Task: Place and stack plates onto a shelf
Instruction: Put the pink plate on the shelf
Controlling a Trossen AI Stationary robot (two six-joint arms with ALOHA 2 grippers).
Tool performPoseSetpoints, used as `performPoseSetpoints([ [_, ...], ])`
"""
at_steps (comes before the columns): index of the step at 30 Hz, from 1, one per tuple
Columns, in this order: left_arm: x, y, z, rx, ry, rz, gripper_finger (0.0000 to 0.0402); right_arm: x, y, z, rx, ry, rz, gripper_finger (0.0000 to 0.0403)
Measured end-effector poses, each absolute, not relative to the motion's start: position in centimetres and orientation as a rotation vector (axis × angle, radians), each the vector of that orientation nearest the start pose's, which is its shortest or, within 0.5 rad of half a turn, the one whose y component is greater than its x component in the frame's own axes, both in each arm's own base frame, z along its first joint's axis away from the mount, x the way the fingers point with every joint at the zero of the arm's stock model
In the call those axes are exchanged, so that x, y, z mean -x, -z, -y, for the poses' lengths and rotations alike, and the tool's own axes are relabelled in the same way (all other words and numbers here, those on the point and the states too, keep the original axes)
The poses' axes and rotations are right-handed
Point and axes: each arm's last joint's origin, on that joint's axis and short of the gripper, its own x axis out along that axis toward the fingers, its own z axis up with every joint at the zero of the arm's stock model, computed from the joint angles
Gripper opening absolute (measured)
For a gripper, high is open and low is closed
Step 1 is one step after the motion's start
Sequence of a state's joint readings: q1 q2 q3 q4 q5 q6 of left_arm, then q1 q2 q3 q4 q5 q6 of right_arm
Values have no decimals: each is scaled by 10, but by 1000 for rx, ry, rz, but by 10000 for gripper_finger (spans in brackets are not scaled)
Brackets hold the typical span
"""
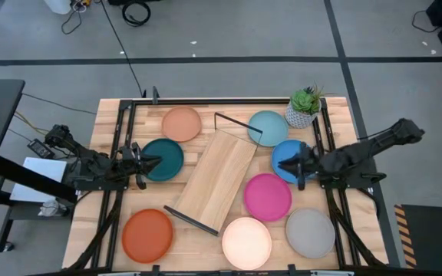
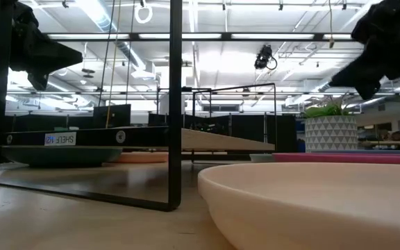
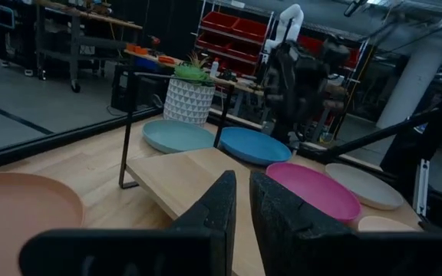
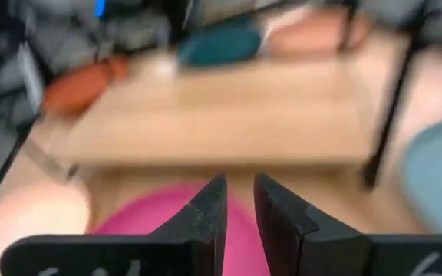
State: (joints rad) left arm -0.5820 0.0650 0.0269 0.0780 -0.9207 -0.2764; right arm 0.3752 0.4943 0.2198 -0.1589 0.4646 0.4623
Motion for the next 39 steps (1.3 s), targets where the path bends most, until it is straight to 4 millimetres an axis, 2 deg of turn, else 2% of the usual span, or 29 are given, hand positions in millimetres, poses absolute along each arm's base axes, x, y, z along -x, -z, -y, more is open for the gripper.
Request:
performPoseSetpoints([
  [4,-87,-175,30,301,-333,76,45,-136,-173,-46,-276,88,-559,73],
  [9,-87,-175,30,301,-332,76,45,-155,-169,-68,-174,39,-749,73],
  [15,-87,-175,30,301,-333,76,45,-175,-176,-105,-72,-74,-898,73],
  [28,-87,-175,30,300,-332,76,45,-208,-169,-191,177,-177,-1172,78],
  [33,-87,-175,30,300,-333,76,45,-218,-164,-206,256,-146,-1255,115],
  [39,-87,-175,30,301,-332,76,45,-222,-151,-209,358,-68,-1354,150],
])
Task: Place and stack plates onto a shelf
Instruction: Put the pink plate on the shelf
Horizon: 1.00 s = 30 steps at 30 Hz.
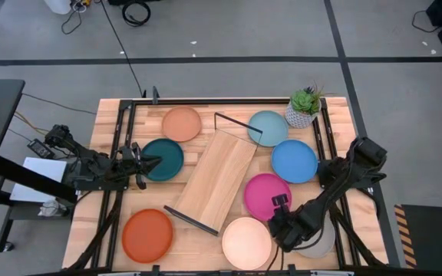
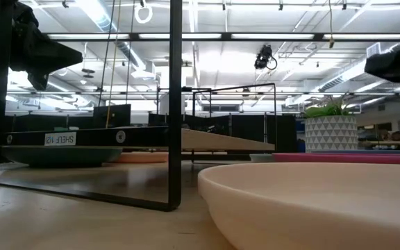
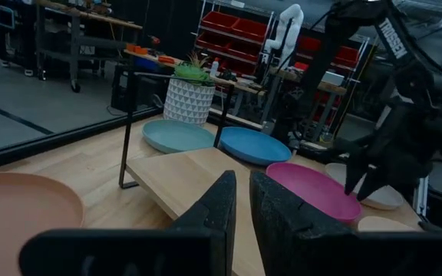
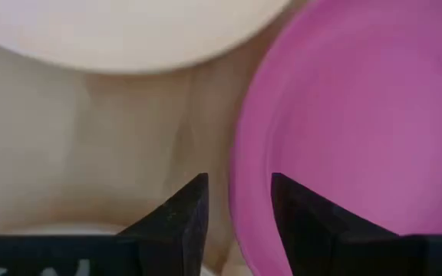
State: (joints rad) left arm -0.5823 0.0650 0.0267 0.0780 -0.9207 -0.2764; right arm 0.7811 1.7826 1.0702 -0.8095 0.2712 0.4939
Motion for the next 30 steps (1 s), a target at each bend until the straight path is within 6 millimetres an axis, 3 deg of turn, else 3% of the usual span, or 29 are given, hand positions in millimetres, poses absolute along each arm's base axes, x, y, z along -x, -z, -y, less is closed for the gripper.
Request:
performPoseSetpoints([
  [5,-87,-175,30,301,-333,76,45,-225,-137,-208,398,-54,-1396,133],
  [12,-87,-175,30,301,-332,76,45,-227,-135,-206,422,-83,-1413,49],
  [16,-87,-175,30,301,-333,76,45,-226,-144,-206,419,-103,-1392,17],
  [30,-87,-175,30,301,-332,76,45,-232,-206,-220,366,-177,-1361,19],
])
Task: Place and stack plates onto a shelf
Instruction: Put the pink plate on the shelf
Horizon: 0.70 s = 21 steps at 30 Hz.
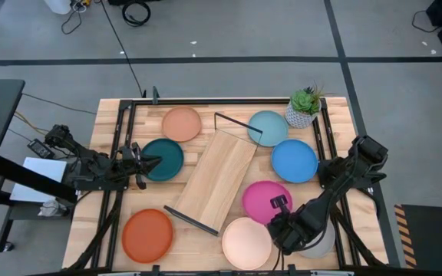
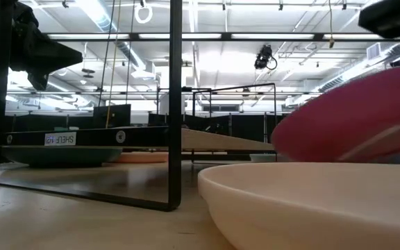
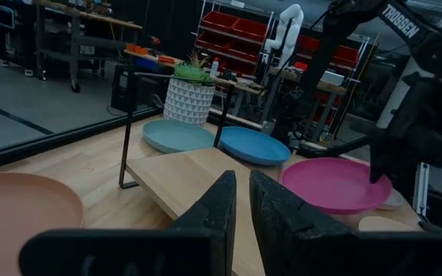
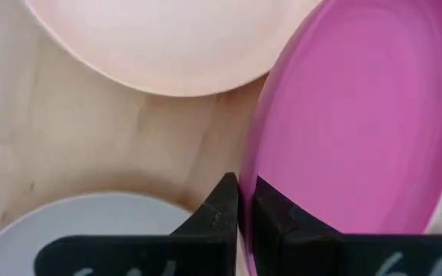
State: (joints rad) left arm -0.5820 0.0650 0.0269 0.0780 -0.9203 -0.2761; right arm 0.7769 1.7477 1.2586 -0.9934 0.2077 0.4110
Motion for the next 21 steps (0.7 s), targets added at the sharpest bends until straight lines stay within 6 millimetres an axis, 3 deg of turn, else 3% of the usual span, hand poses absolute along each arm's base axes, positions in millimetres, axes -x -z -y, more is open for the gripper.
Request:
performPoseSetpoints([
  [14,-87,-175,30,300,-332,76,45,-240,-244,-216,408,-143,-1375,19],
  [21,-87,-175,30,301,-332,76,45,-243,-259,-205,550,-65,-1356,20],
])
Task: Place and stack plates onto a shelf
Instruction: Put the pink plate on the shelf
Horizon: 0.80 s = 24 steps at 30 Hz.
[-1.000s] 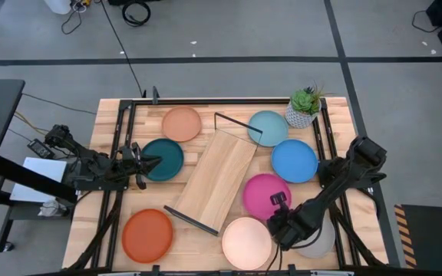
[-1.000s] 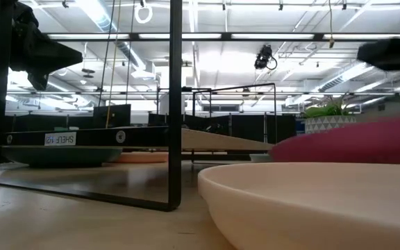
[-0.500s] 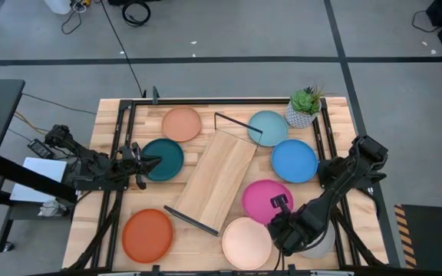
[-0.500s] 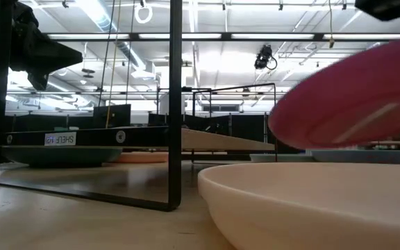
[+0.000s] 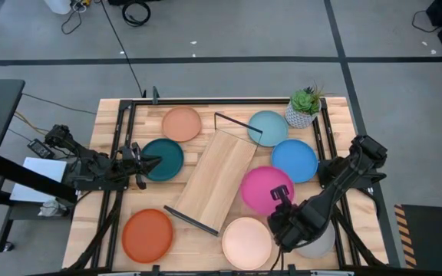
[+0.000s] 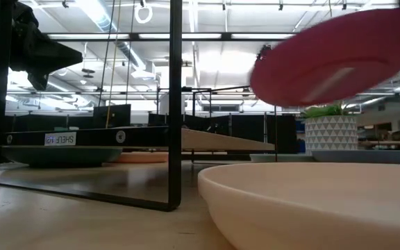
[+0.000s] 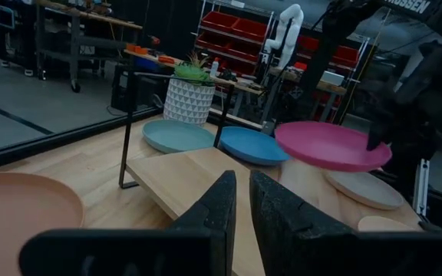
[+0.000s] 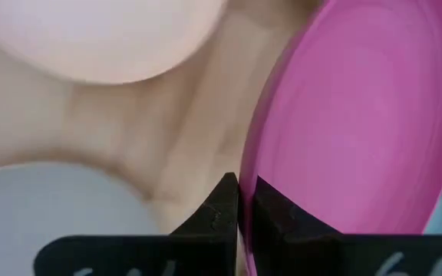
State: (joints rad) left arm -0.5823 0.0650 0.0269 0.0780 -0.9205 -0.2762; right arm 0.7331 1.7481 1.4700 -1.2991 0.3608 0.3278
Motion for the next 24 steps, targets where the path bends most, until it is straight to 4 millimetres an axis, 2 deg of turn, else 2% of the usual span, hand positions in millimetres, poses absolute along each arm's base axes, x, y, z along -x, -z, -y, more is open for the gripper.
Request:
performPoseSetpoints([
  [3,-87,-175,30,300,-332,76,45,-255,-257,-197,615,-63,-1304,20],
  [8,-87,-175,30,300,-332,76,45,-281,-241,-175,668,-106,-1247,20],
  [14,-87,-175,30,301,-332,76,45,-307,-211,-123,689,9,-1226,20],
  [19,-87,-175,30,301,-332,76,45,-321,-192,-77,639,100,-1230,21],
  [24,-87,-175,30,301,-332,76,45,-325,-182,-49,616,111,-1239,21],
])
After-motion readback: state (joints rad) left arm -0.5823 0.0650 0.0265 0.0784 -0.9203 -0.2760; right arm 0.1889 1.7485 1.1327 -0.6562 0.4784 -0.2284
